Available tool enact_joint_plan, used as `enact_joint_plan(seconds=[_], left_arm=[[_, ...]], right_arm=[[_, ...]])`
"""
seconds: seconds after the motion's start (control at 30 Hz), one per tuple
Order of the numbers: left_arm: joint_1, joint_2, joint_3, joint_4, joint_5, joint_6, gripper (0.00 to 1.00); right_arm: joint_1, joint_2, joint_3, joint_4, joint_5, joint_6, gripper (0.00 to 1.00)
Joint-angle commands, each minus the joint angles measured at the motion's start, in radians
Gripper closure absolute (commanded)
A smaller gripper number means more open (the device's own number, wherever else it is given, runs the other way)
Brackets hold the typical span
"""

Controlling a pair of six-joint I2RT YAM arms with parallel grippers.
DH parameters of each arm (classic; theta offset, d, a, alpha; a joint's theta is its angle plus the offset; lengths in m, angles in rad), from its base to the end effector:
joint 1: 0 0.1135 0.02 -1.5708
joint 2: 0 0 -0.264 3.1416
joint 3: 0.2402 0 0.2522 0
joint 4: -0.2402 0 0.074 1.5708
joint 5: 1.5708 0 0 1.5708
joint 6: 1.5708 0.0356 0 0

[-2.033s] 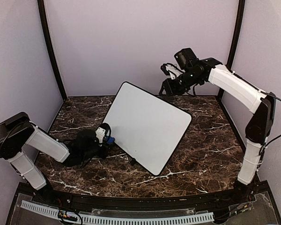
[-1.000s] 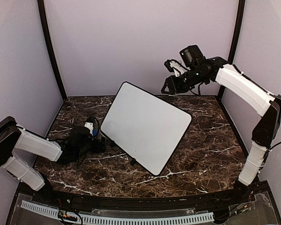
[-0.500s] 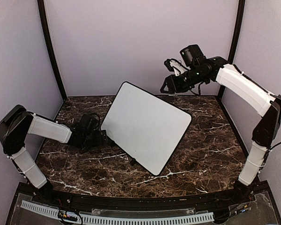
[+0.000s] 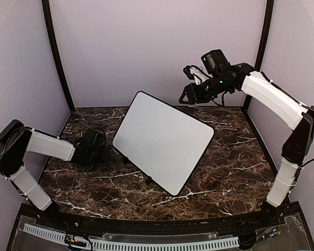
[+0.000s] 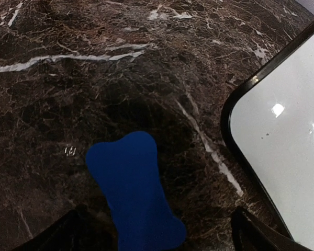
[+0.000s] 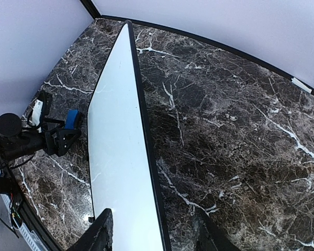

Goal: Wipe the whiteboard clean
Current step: Place the whiteboard eraser at the center of the board, then move the whiteboard to the center of the board.

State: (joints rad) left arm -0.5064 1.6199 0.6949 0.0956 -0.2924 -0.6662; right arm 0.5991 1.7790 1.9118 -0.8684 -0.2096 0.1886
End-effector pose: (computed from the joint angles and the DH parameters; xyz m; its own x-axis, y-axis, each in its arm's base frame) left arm 0.2685 -0.1372 0.1379 -0.6889 -0.2946 -0.6623 -0.1673 0.9536 -0.2502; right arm 0.3180 0.2261 0.3907 -0.6716 -0.2365 -0.7021 -0.5630 0.7789 0.2761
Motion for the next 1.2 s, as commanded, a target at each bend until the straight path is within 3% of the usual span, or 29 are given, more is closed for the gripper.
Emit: enact_joint_plan(seconds=[0.0, 0.03, 0.1, 0.3, 0.5, 0.83, 1.17], left_arm=[[0.009, -0.182, -0.158, 0.076, 0.075, -0.005, 0.01], [0.009, -0.257, -0.213, 0.171, 0.088, 0.001, 0.01], [0.009, -0.319, -0.232, 0.186, 0.075, -0.002, 0.01], [0.007, -0.315, -0.13, 0.027, 0.023, 0.023, 0.01], [-0.081, -0.252, -0.058, 0.028, 0.024, 0.103, 0.12], [-0.175, -0.117, -0.04, 0.097, 0.161, 0.244, 0.32], [-0.21, 0.013, 0.017, 0.102, 0.165, 0.309, 0.39]], right_arm=[[-0.006, -0.01, 0.033, 0.017, -0.01, 0.002, 0.51], [-0.006, -0.01, 0.032, 0.019, -0.009, 0.002, 0.51], [-0.005, -0.009, 0.03, 0.02, -0.011, 0.003, 0.51], [-0.005, -0.006, 0.035, 0.024, -0.014, 0.003, 0.51], [-0.006, -0.016, 0.019, 0.028, -0.01, 0.003, 0.51], [-0.005, -0.04, 0.019, 0.022, 0.009, -0.005, 0.5], [-0.007, -0.058, 0.01, 0.022, 0.012, -0.006, 0.5]])
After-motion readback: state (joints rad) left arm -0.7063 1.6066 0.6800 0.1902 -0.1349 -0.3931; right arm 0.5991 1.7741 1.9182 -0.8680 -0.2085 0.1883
